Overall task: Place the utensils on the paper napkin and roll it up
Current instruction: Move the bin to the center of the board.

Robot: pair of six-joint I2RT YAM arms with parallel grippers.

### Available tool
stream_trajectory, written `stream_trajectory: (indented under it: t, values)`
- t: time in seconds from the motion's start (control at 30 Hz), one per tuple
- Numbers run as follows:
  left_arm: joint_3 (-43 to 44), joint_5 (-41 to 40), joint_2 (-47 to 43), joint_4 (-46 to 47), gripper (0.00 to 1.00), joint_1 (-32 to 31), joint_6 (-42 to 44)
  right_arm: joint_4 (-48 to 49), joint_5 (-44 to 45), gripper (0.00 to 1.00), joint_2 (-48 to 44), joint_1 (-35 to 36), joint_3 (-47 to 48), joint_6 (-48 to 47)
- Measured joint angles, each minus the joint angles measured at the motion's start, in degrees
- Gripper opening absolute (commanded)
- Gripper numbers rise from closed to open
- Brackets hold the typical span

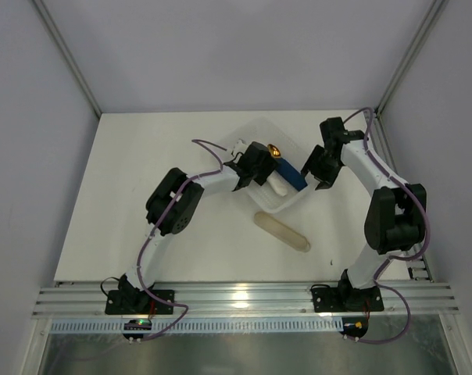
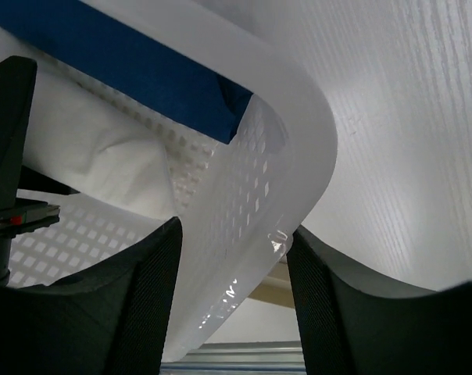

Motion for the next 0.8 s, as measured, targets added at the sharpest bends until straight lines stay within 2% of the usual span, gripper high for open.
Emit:
stream_trajectory:
  t: [0.1, 0.13, 0.27, 0.43, 0.63, 0.7, 0.8]
  values:
    - [0.02, 0.04, 0.0, 0.0, 0.65, 0.02, -0.09, 0.83, 0.63, 0.51, 1.31, -0.31, 0.0, 0.42]
    - [0.02, 0.04, 0.0, 0.0, 0.65, 0.02, -0.11, 0.83, 0.83, 0.41, 1.75, -0.33, 0.0, 0.57]
    - [0.15, -0.15, 0.0, -0.11, 0.65, 0.37, -0.2, 1.09, 1.92, 0.24, 3.08, -0.74, -0.07, 1.29]
    - [0.46, -0.22, 0.02, -0.83, 0.65, 0.79, -0.2, 3.56, 2.29, 0.22, 3.28, -1.09, -0.11, 3.37]
    - [0.63, -0.2, 0.02, -1.22, 0.64, 0.81, -0.22, 3.65, 2.51, 0.11, 3.28, -1.09, -0.2, 4.94]
    - [0.7, -0.17, 0.02, -1.31, 0.64, 0.83, -0.24, 3.58, 2.75, 0.04, 3.28, -1.09, -0.2, 5.53]
    - [1.14, -0.15, 0.15, -1.84, 0.64, 0.83, -0.22, 3.5, 3.17, 0.04, 3.28, -1.01, -0.2, 6.49]
